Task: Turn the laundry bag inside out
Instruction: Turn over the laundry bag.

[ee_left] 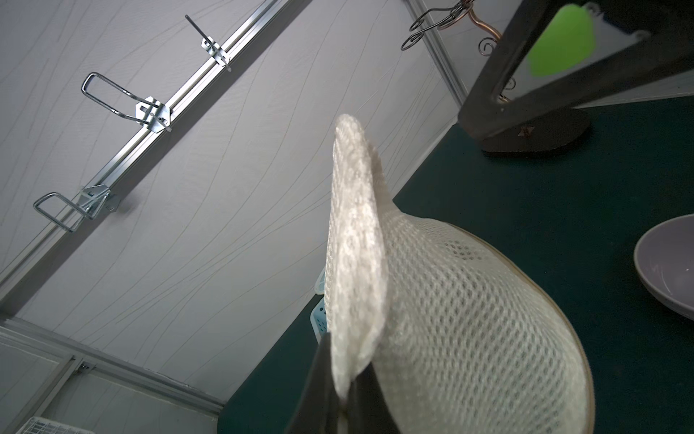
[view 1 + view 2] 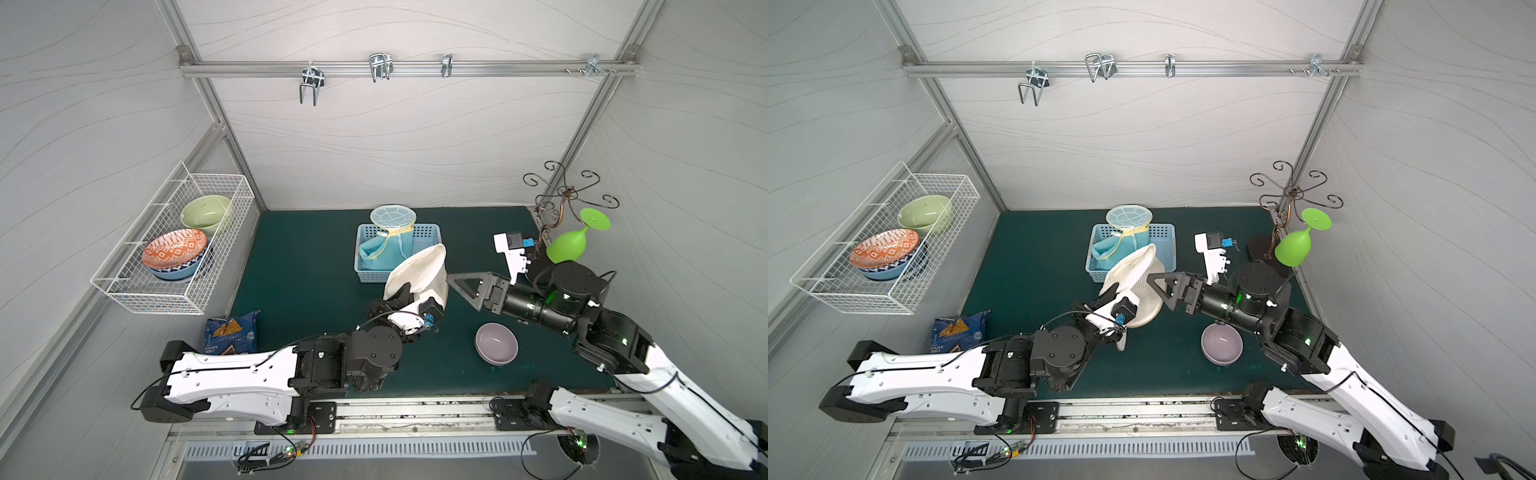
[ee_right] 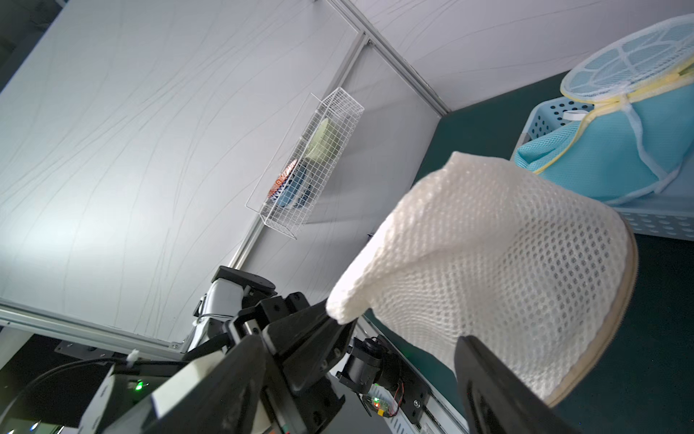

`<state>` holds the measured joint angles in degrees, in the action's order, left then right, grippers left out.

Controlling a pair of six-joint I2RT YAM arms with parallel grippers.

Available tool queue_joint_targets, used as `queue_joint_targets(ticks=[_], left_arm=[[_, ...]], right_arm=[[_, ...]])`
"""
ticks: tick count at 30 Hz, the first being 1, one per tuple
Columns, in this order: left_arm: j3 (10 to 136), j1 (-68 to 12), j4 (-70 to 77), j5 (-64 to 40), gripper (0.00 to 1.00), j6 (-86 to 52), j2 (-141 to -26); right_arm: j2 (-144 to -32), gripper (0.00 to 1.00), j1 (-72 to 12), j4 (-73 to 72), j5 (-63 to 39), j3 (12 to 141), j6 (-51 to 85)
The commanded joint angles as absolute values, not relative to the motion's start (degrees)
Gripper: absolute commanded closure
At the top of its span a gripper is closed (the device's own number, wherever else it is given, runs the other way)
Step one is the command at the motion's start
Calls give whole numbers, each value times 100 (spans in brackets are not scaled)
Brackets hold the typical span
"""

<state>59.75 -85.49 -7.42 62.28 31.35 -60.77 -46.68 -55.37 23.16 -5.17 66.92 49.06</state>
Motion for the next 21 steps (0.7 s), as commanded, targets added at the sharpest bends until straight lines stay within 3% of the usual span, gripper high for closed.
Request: queue_joint_targets(ticks=[1, 4, 5, 8, 9, 11, 12, 16, 18, 21], left_arm=[[6160, -8655, -325, 6415, 100, 3203, -6115], [6177, -8791, -271, 6374, 100, 3277, -6247], [6191, -8835, -266, 6349, 100, 3251, -6304], [6368, -8886, -633, 6205, 100, 2549, -6278], [6492, -8881, -1025, 6114, 97, 2053, -6174], [6539, -8738, -1414, 5906, 64, 1184, -5733], [6572, -8510, -1871, 5657, 57, 519, -5412], [6115, -7113, -2479, 3929, 45, -1048, -3820], [5940, -6547, -2575, 3259, 37, -1248, -3257], [5952, -6183, -3005, 2821, 33, -1463, -3146]], right_arm=[[-5056, 18, -5612, 2276, -648, 6690, 4923], [-5552, 22, -5607, 2101, -830, 6855, 4833], [-5677, 29, -5603, 2046, -848, 6904, 4766], [-5939, 88, -5205, 1786, -1278, 6866, 4575], [-5983, 100, -4893, 1486, -1732, 6698, 4586], [-6015, 100, -4228, 705, -2684, 6304, 4664], [-6060, 100, -3886, -17, -3433, 6029, 4750], [-6317, 100, -3108, -1848, -5079, 5437, 5206], [-6405, 100, -3085, -2170, -5499, 5372, 5057], [-6429, 100, -3094, -2226, -5542, 5386, 4972]])
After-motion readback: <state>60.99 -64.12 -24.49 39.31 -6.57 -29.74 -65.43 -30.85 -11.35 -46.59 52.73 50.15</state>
